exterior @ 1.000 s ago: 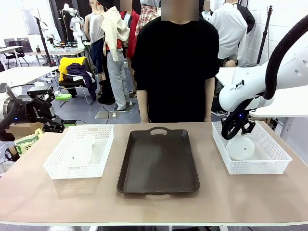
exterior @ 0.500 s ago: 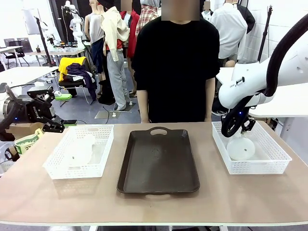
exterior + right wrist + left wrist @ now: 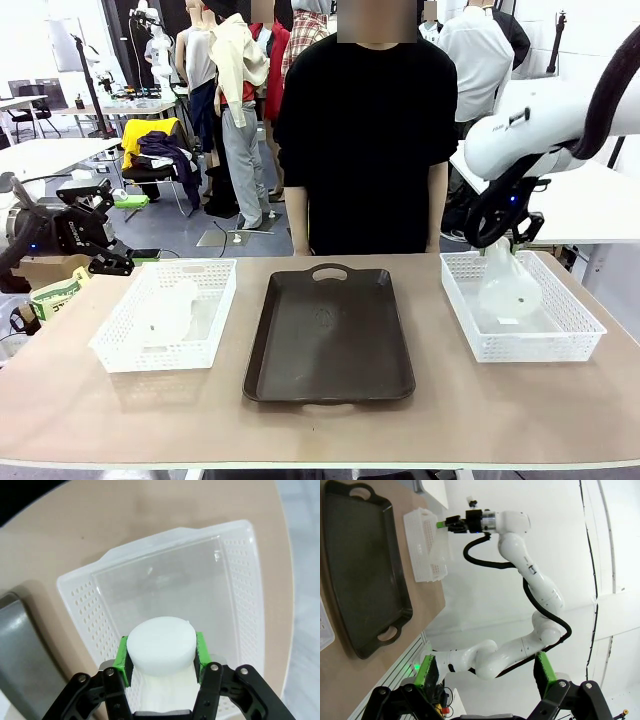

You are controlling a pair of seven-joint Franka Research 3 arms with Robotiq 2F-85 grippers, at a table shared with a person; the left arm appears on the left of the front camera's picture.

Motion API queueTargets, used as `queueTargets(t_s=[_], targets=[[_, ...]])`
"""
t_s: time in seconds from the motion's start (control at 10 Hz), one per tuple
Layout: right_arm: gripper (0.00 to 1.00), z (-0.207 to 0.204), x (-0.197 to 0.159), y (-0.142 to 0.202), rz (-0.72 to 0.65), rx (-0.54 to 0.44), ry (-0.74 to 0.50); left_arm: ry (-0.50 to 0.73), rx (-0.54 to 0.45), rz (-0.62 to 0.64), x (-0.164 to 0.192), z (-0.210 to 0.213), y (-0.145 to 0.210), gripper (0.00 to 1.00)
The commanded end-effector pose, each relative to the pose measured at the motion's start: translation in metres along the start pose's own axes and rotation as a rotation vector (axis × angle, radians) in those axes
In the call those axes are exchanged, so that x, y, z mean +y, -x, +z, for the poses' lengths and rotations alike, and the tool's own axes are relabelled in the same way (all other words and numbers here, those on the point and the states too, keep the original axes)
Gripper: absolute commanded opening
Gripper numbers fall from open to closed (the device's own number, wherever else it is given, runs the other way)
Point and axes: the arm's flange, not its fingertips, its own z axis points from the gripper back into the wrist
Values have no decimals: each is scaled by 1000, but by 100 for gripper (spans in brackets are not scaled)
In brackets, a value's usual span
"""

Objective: Prepare the laboratory tools.
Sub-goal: While moving the picked Big flask to the Handle tray indicated by the person, stop as directed by the person.

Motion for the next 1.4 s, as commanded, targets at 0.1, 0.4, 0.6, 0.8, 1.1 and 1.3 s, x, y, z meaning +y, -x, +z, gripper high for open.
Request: queueTargets(t_s=[0.1, 0.4, 0.6, 0.8, 1.1, 1.3], targets=[[0, 41, -17, 7, -2, -30, -48, 3, -5, -13, 0, 1, 1, 100], [0, 50, -16, 3, -7, -42, -32, 3, -5, -13, 0, 1, 1, 100], [0, 50, -16, 3, -7, -42, -32, 3, -5, -13, 0, 1, 1, 100], [0, 50, -16, 3, -7, -42, -32, 3, -5, -13, 0, 1, 1, 100], [0, 50, -16, 3, -7, -42, -32, 3, -5, -13, 0, 1, 1, 100], [0, 50, -16, 3, -7, -42, -32, 3, -5, -13, 0, 1, 1, 100]])
